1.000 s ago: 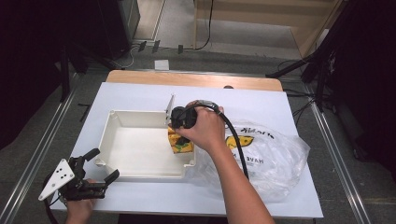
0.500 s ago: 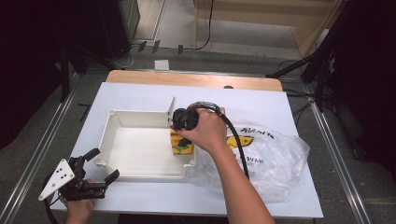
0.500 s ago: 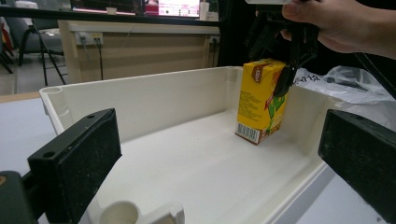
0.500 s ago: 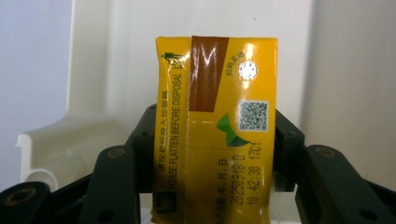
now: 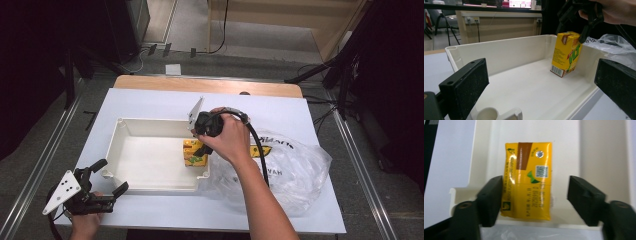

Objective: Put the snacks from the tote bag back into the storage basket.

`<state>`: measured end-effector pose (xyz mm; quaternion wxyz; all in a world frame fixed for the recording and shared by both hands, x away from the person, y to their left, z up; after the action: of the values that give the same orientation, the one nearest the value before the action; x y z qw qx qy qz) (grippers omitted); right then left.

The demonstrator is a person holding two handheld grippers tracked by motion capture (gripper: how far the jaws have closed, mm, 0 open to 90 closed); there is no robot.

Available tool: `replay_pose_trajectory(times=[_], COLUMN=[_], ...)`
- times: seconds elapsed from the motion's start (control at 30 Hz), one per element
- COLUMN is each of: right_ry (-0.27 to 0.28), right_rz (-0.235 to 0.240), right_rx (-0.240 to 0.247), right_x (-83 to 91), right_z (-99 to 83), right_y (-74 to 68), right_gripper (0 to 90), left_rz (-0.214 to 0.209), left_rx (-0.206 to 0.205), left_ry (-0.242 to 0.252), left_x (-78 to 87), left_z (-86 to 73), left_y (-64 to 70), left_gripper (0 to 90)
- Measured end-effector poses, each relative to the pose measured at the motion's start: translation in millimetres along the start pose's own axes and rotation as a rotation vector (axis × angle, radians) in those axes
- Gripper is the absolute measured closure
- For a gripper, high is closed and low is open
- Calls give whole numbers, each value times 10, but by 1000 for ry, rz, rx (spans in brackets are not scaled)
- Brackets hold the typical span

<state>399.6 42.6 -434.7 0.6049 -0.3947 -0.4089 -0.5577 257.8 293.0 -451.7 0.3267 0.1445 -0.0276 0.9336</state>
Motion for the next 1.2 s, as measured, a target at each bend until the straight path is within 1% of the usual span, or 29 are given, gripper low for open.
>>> replay_pose_trajectory(times=[0.03, 0.1, 0.13, 0.2, 0.23, 0.4, 0.5, 0.77, 0.83, 1.0, 1.17, 1.2], right_ry=[32, 84, 87, 82, 90, 98, 103, 113, 116, 112, 120, 122], right_rz=[-10, 2, -4, -19, -35, -49, -70, -88, -89, -96, -106, -109], right_rx=[-2, -10, -19, -21, -29, -37, -45, -56, -58, -71, -79, -74], right_x=[23, 52, 61, 73, 100, 154, 213, 316, 323, 360, 388, 390], right_z=[-3, -20, -44, -89, -134, -198, -262, -390, -397, -487, -561, -570], right_y=[2, 0, -1, 7, 11, -2, -1, -27, -29, -37, -49, -45], right_gripper=[241, 212, 200, 182, 164, 152, 139, 138, 138, 138, 139, 139], left_rz=[1, 3, 4, 4, 4, 4, 5, 4, 4, 2, 2, 2], left_rx=[-1, -6, -8, -10, -7, -3, -6, -3, 0, 7, 2, 2], left_ry=[1, -5, -8, -9, -8, -5, -6, -6, -4, 2, -2, -2], left_x=[-4, -11, -12, -14, -13, -12, -13, -11, -9, -1, -4, -4], left_z=[1, -2, -4, -5, -5, -3, -3, -3, -2, 2, -1, -1], left_y=[5, 12, 14, 16, 14, 10, 10, 9, 8, -2, 1, 1], left_gripper=[0, 0, 0, 0, 0, 0, 0, 0, 0, 0, 0, 0])
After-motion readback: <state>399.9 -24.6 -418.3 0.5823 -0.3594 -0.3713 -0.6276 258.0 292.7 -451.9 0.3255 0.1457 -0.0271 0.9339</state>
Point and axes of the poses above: each handheld gripper's, and its own axes: x roughly backward along the jaws, z roughly out of its top, y roughly to its right, the point moved 8 cm from there along -x, roughly forward along the jaws, and after that the axes turned 8 degrees about -y, right-handed, at the moved point
